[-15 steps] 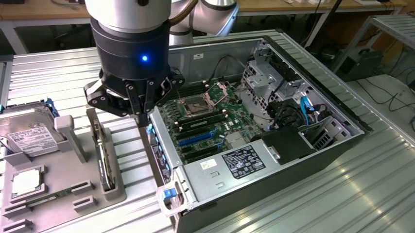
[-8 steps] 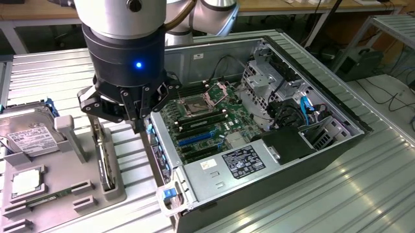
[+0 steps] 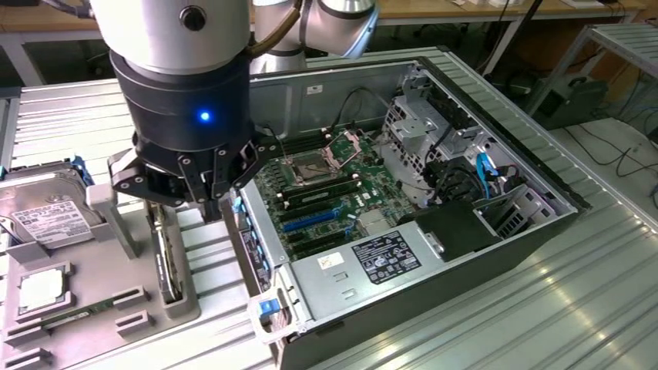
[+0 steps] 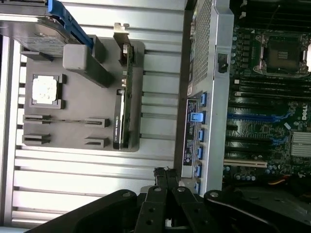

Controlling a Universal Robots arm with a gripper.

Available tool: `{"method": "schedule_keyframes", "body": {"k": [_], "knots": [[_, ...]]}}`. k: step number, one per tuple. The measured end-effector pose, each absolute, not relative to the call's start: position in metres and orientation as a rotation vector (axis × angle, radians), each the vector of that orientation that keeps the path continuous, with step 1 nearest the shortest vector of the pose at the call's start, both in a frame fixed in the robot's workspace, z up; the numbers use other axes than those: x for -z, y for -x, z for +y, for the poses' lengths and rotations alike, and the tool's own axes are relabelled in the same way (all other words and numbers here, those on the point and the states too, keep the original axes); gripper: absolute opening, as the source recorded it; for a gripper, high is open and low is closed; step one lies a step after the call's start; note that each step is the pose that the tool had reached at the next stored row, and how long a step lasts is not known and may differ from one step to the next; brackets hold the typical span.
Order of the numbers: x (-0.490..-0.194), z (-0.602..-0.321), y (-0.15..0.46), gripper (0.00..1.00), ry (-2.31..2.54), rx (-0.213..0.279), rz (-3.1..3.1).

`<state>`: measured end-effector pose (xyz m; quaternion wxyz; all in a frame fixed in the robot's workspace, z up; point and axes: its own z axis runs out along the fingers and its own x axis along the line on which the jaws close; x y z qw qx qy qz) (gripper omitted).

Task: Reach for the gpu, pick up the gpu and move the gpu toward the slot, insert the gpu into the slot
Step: 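Reach for the gpu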

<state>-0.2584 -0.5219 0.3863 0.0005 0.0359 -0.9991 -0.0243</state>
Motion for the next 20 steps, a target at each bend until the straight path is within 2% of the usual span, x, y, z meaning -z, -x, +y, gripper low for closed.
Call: {"method": "schedule_keyframes", "body": {"k": [3, 12, 20], "knots": [[-0.386, -0.524, 0.271, 0.10, -0.113, 0.077, -3.137], [-0.384, -0.489, 0.293, 0.10, -0.113, 0.072, -3.137], [-0.379, -0.474, 0.317, 0.10, -0.112, 0.072, -3.126]]}}
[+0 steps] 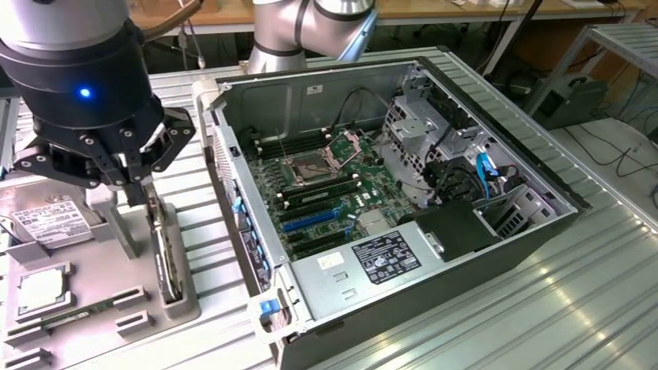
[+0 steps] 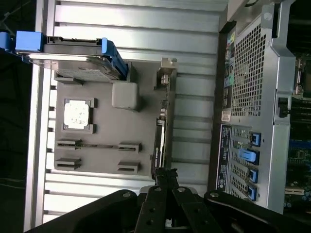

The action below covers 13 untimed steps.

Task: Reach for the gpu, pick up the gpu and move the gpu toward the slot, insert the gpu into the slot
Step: 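Reach for the gpu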

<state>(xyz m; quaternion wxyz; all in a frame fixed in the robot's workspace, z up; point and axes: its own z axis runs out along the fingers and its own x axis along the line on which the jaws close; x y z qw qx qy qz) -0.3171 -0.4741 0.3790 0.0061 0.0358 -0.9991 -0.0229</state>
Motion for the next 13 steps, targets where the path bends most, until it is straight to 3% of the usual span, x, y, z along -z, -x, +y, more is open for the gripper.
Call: {"method": "schedule_keyframes", "body": {"k": [7, 13], "knots": [[-0.375, -0.451, 0.322, 0.10, -0.112, 0.069, -3.124], [-0.375, -0.451, 0.322, 0.10, -0.112, 0.069, -3.124]]}}
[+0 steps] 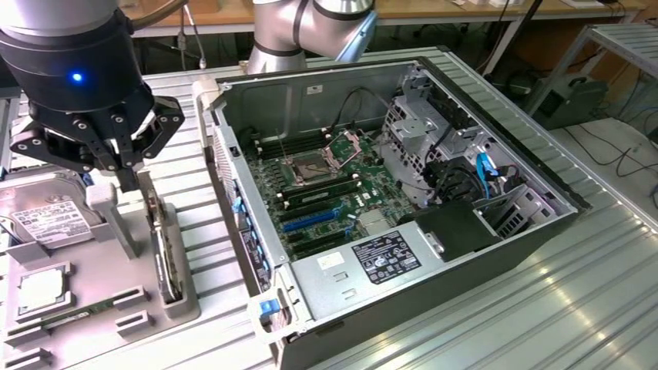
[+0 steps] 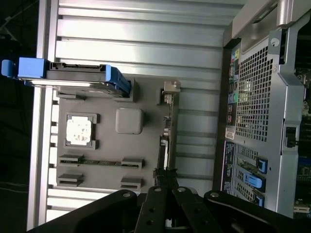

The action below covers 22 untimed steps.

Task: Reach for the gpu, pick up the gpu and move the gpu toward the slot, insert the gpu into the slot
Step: 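Pick up the gpu and move the gpu toward the slot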

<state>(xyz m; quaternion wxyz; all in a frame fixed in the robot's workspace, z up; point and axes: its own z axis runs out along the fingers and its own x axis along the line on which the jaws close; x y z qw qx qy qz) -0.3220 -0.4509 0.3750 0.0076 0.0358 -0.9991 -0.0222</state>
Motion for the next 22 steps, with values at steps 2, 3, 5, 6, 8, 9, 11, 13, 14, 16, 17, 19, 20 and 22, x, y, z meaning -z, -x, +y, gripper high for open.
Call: {"method": "schedule_keyframes", "body": {"k": [2, 3, 5, 6, 8, 9, 11, 13, 14, 16, 17, 19, 20, 22], "knots": [[-0.3750, -0.4509, 0.3220, 0.10, -0.112, 0.069, -3.124], [-0.3750, -0.4509, 0.3220, 0.10, -0.112, 0.069, -3.124], [-0.3750, -0.4509, 0.3220, 0.10, -0.112, 0.069, -3.124], [-0.3750, -0.4509, 0.3220, 0.10, -0.112, 0.069, -3.124], [-0.3750, -0.4509, 0.3220, 0.16, -0.112, 0.069, -3.124], [-0.3750, -0.4509, 0.3220, 0.16, -0.112, 0.069, -3.124], [-0.3750, -0.4509, 0.3220, 0.29, -0.112, 0.069, -3.124], [-0.3750, -0.4508, 0.3224, 0.42, -0.112, 0.069, -3.124], [-0.3750, -0.4507, 0.3223, 0.42, -0.112, 0.069, -3.124], [-0.3750, -0.4501, 0.3224, 0.47, -0.112, 0.069, -3.124], [-0.3749, -0.4500, 0.3224, 0.54, -0.122, 0.069, -3.123], [-0.3741, -0.4499, 0.3229, 0.60, -0.156, 0.068, -3.117], [-0.3732, -0.4499, 0.3230, 0.60, -0.159, 0.068, -3.112], [-0.3669, -0.4499, 0.3230, 0.60, -0.159, 0.068, -3.110]]}}
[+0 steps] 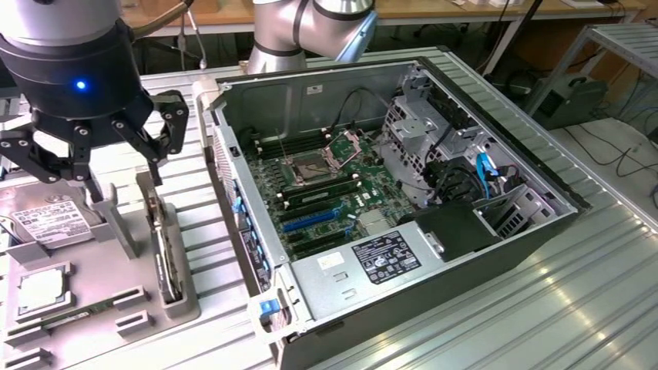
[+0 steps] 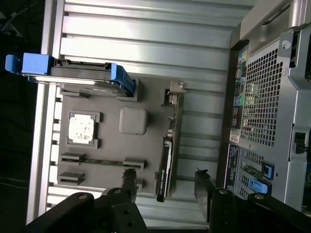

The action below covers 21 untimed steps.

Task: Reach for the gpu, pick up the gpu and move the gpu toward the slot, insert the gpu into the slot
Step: 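Pick up the gpu and move the gpu toward the slot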

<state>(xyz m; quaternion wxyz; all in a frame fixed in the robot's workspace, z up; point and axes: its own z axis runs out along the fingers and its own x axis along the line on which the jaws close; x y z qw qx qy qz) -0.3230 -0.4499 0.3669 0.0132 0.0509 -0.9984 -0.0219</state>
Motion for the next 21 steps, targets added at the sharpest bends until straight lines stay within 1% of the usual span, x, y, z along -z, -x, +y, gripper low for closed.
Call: {"method": "schedule_keyframes", "body": {"k": [21], "knots": [[-0.325, -0.450, 0.320, 0.60, -0.118, 0.069, -3.113]]}}
